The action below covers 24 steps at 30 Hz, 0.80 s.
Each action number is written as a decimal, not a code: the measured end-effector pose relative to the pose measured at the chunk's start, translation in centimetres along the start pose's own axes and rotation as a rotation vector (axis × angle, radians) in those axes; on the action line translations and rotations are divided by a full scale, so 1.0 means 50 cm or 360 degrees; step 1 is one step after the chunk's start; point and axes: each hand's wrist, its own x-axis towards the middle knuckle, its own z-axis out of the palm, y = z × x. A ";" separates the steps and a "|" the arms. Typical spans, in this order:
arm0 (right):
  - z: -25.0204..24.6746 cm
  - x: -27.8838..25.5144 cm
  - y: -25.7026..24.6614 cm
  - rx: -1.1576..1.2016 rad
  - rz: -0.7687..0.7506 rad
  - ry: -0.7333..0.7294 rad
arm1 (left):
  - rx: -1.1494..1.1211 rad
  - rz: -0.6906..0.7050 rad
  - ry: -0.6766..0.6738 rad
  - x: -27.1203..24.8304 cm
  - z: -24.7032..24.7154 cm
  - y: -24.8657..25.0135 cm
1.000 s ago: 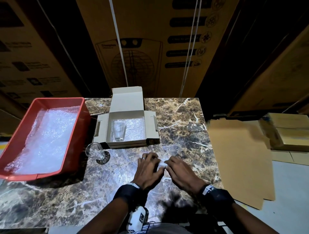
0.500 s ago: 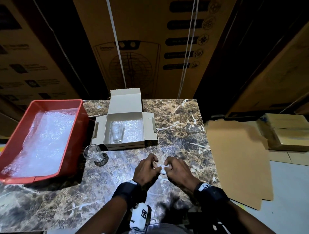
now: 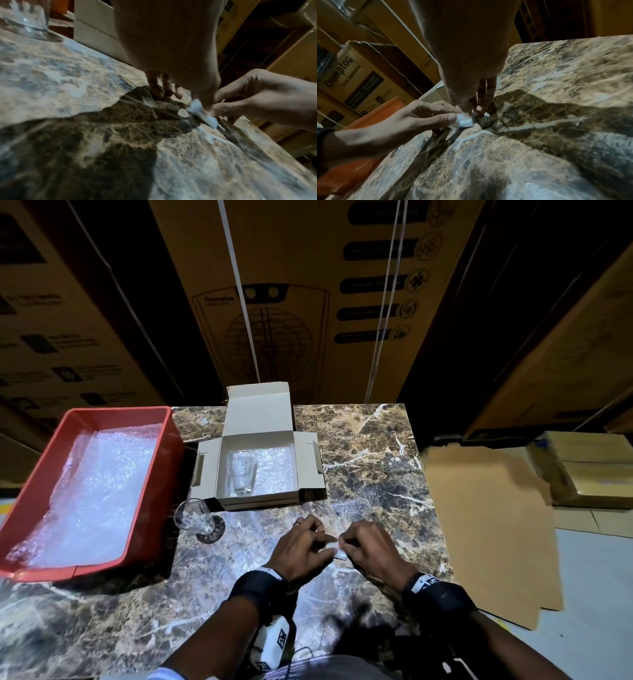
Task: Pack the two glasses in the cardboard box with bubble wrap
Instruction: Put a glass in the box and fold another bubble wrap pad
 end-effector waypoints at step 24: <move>0.000 -0.012 -0.076 0.0856 0.0174 -0.0001 | -0.0264 -0.0134 0.0051 -0.028 -0.044 -0.023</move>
